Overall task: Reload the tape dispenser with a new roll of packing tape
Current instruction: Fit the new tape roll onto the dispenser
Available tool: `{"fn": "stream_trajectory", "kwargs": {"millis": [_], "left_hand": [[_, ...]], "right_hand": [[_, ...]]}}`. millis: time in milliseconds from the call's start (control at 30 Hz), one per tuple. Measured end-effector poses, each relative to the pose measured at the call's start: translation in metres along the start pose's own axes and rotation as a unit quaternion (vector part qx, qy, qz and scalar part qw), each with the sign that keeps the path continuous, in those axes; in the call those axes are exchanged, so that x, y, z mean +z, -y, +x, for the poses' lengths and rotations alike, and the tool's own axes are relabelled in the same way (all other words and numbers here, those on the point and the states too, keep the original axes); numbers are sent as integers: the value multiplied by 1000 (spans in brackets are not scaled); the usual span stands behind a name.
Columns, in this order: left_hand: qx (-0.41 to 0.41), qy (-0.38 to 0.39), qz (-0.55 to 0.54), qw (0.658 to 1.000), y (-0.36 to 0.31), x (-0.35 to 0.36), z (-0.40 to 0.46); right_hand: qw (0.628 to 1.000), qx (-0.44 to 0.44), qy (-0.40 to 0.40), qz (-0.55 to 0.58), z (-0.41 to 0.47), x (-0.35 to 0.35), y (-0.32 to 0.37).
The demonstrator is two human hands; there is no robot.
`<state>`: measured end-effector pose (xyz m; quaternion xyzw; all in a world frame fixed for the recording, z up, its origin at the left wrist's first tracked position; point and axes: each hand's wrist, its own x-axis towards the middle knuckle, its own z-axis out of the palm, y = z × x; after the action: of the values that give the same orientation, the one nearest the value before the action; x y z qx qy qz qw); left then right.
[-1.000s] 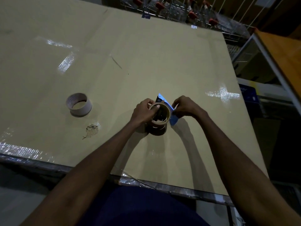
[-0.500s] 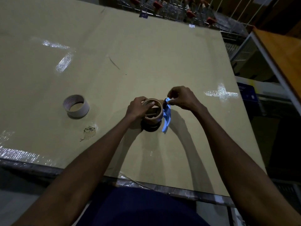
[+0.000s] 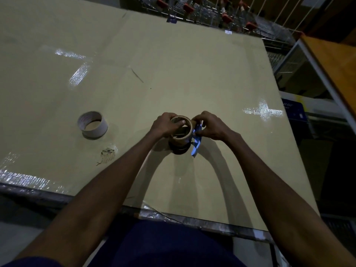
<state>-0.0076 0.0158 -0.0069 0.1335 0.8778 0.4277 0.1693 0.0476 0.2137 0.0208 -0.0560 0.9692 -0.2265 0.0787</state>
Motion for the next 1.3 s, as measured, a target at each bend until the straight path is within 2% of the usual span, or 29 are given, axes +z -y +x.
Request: {"fn": "stream_trajectory", "kwargs": {"millis": [233,400,567,800,1033,1167,1300], "left_hand": [[1,27,11,1000,-4,0,-5],[-2,25,19,1000,-4,2,-5],[-11,21,9,1000,-2,-1,-3],[-19,3,48,999,-1,1,1],[-28,-27,81,996,-2,8,2],[-25,-46,99,994,-4,11,-1],[-18,-46,94,994,-6,10,-2]], "right_hand": [[999,13,0,35,-2,-2,-2],[998,27,36,55,-4,-3,-4],[997,38,23,58,-1,0,-8],[997,57,30,53,0,1,-5],[987,40,38,152,-4,-5,3],[970,59,77,223,-8,-12,7],[963,72,81,245,-6,-8,1]]}}
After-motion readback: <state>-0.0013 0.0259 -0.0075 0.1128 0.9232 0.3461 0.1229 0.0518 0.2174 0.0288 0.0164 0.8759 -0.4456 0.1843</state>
